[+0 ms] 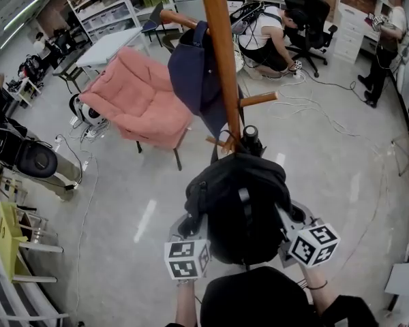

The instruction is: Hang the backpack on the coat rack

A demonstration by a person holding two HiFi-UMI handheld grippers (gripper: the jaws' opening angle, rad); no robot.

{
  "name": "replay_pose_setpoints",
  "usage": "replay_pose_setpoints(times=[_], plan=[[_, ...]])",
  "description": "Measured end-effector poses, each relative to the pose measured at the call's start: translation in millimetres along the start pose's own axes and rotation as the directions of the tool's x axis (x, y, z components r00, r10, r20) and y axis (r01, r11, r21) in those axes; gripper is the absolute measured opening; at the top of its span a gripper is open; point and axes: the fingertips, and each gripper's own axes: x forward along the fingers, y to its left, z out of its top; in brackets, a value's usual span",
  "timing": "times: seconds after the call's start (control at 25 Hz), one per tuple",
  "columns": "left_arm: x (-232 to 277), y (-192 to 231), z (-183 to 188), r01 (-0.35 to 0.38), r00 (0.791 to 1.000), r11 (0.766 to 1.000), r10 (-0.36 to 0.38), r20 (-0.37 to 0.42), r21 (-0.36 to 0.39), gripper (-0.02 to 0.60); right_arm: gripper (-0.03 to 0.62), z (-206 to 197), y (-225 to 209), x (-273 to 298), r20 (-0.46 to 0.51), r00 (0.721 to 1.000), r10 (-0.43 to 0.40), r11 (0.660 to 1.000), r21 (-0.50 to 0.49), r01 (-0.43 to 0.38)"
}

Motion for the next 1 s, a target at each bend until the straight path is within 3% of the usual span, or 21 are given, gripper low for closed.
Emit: replay_pose_setpoints(times=[1.0], plan=[[50,15,-22,0.060,0.996,0.998,-0.060,-0.065,0.005,0.118,0.031,-28,-21,26,-0.010,0.996,-0.086,0.996,0.008,0.087]])
